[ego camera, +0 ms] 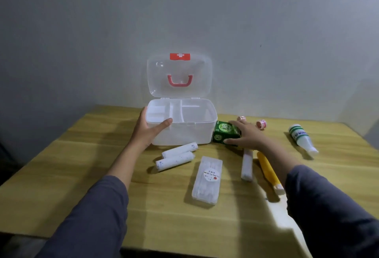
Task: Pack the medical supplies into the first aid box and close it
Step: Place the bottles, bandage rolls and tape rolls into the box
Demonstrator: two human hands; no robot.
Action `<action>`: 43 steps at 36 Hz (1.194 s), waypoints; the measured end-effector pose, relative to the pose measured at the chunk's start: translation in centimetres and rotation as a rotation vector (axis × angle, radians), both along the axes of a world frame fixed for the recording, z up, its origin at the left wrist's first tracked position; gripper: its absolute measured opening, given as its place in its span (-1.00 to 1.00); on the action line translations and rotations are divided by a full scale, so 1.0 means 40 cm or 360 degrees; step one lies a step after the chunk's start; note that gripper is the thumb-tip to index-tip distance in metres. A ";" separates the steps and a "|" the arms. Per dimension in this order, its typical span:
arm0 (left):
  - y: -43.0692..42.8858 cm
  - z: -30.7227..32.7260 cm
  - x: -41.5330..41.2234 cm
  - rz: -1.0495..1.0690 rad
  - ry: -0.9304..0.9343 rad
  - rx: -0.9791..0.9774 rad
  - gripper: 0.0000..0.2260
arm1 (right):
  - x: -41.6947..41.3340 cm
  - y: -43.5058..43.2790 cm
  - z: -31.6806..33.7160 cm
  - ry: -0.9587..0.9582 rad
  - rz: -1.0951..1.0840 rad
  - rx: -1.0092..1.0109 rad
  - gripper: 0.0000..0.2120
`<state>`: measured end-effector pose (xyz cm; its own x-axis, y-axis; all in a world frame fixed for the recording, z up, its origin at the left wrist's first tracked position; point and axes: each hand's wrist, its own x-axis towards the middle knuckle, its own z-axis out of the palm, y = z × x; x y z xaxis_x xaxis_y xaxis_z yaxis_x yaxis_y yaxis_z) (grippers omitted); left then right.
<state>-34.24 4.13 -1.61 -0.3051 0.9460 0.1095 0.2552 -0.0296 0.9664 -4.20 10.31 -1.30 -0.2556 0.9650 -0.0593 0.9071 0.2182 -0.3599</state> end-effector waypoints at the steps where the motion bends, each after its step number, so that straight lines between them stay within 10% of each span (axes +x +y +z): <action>1: 0.000 0.002 -0.002 -0.0022 0.0002 -0.0016 0.12 | 0.002 0.000 -0.007 -0.0064 -0.0006 0.0032 -0.25; 19: 0.000 0.002 0.017 0.0001 -0.0065 0.0112 -0.22 | -0.037 0.030 0.158 0.0299 -0.0208 0.0717 -0.39; 38: 0.008 -0.010 0.004 -0.0017 -0.0048 0.0110 -0.02 | -0.291 0.136 0.250 -0.0920 0.0484 0.0436 -0.32; 43: 0.009 -0.019 -0.006 -0.0033 -0.0010 0.0087 0.05 | -0.312 0.132 0.205 -0.0790 0.0560 0.0486 -0.27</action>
